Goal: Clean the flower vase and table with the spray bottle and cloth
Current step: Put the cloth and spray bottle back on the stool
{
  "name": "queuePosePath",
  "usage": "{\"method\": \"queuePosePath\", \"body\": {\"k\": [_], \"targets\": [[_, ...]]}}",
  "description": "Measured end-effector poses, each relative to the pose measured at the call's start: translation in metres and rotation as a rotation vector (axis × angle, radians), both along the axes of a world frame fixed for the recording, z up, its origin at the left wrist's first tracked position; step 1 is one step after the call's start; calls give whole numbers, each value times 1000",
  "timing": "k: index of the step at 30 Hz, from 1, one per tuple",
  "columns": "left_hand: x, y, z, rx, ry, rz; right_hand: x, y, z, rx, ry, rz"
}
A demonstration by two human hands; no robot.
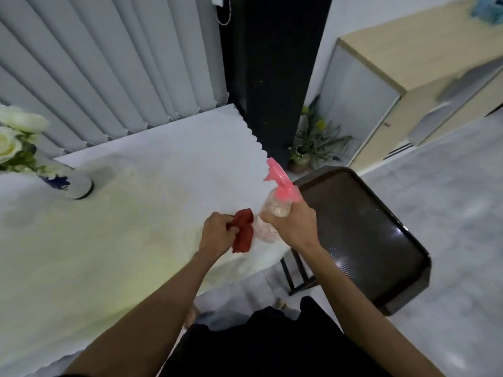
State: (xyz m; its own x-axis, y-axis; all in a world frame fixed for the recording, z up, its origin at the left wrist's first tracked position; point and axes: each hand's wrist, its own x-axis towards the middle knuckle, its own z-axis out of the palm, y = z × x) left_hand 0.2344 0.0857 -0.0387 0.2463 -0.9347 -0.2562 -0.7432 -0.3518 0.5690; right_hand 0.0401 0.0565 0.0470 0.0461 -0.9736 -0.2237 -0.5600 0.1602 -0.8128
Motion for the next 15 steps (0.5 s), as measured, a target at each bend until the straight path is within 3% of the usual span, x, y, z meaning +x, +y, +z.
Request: {"method": "queuePosePath", "body": {"k": [7, 15], "targets": [[-145, -69, 14, -186, 110, -99, -122, -6, -12, 0, -13, -284], [-249, -127, -21, -91, 23, -276, -209, -5, -40, 3, 20, -499]]}}
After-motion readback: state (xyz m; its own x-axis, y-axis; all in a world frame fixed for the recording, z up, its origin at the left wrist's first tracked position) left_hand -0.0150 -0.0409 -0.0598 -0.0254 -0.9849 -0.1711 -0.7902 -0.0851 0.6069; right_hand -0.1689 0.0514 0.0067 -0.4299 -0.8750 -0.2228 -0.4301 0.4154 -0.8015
